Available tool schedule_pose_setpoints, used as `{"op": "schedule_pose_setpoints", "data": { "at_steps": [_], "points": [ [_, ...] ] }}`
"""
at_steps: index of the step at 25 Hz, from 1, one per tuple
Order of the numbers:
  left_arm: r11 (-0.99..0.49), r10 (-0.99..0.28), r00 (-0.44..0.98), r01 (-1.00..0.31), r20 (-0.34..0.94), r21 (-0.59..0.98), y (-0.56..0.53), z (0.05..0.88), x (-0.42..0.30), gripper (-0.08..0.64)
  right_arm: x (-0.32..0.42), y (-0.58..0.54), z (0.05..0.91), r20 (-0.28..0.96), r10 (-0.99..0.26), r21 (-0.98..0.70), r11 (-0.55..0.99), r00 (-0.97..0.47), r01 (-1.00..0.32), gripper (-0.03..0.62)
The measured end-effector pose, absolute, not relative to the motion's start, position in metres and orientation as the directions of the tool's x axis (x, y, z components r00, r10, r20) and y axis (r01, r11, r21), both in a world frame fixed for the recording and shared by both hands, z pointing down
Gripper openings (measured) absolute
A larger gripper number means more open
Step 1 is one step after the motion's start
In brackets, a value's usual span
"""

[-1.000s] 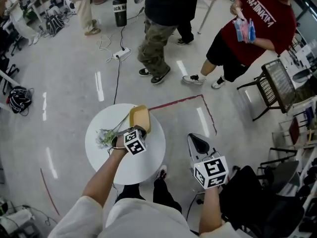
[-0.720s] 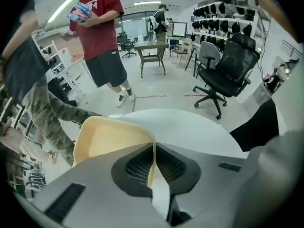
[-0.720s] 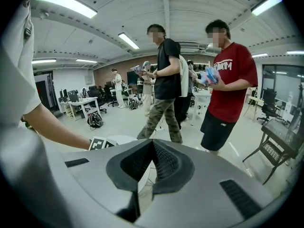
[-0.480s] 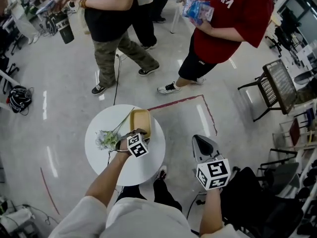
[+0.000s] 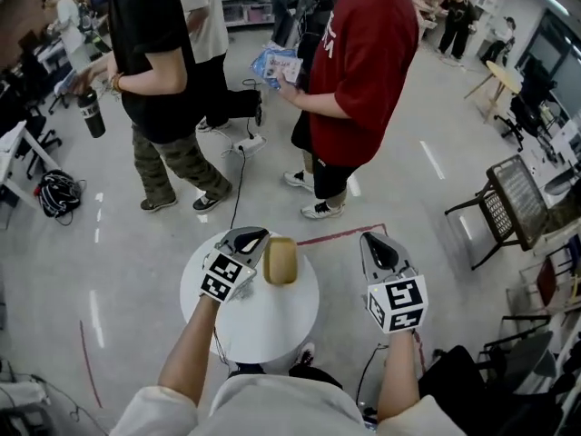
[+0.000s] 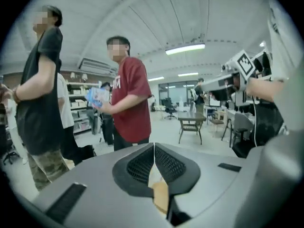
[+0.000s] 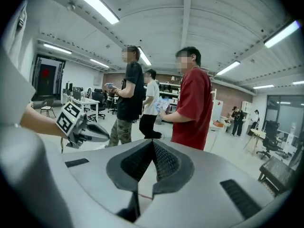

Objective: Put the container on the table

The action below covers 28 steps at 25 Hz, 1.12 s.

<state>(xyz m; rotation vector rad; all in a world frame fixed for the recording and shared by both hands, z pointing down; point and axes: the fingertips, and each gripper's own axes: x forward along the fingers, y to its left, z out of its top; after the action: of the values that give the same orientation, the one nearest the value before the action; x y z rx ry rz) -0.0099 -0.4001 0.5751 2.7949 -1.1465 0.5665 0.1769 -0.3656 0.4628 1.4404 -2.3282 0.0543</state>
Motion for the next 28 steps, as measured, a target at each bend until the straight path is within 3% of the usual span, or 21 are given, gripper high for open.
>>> {"op": "schedule_pose_setpoints", "data": {
  "at_steps": [7,14,28],
  "points": [
    [-0.551,-0.834,0.529,-0.816,0.157,-0.177,-0.370,0.424,-0.096,0.020,0.113,-0.361,0.380,0.220,-0.848,0.245,0.526,-0.482,-0.814,0.014],
    [-0.452,-0.885,0.466,-0.863,-0.007,-0.226,-0.319,0.317,-0.135,0.020,0.056,-0.334,0.320,0.141,-0.803,0.317,0.591,-0.579,-0.742,0.013],
    [-0.391,-0.899,0.430,-0.874,-0.082,-0.289,-0.275,0.269,-0.149,0.020,0.030,-0.304,0.281,0.092,-0.770,0.378,0.614,-0.632,-0.693,0.012]
  ]
}}
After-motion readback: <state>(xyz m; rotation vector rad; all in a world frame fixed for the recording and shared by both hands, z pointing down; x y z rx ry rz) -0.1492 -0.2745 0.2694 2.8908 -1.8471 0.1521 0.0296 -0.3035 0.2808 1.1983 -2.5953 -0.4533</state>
